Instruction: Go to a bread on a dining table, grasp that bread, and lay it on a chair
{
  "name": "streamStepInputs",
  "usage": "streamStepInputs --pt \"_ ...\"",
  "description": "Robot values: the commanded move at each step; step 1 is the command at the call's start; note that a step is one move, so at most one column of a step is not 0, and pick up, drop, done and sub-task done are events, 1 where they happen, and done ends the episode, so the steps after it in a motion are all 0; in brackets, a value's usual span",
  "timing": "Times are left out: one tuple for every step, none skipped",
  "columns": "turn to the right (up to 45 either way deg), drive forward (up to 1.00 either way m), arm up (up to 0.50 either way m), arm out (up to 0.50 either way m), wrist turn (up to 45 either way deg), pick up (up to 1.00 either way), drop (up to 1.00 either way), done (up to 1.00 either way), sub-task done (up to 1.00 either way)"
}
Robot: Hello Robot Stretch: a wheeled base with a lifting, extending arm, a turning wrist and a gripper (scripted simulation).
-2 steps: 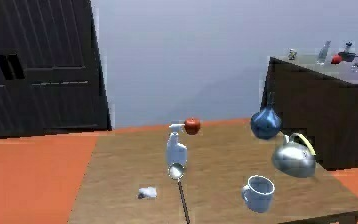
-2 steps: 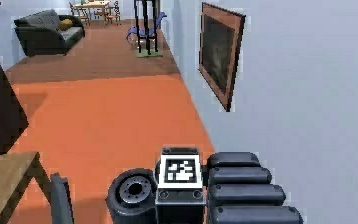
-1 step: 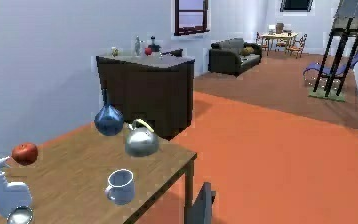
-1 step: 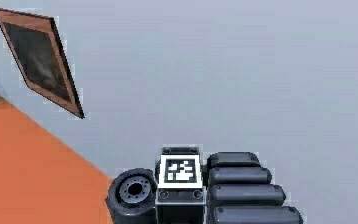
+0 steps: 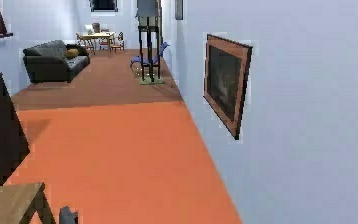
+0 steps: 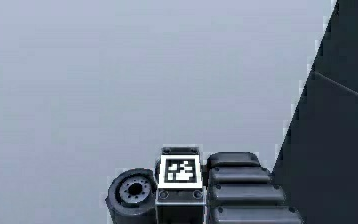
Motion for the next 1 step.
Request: streamStepInputs --pt "33.0 0.0 0.0 0.0 0.0 0.0 0.0 0.0 0.0"
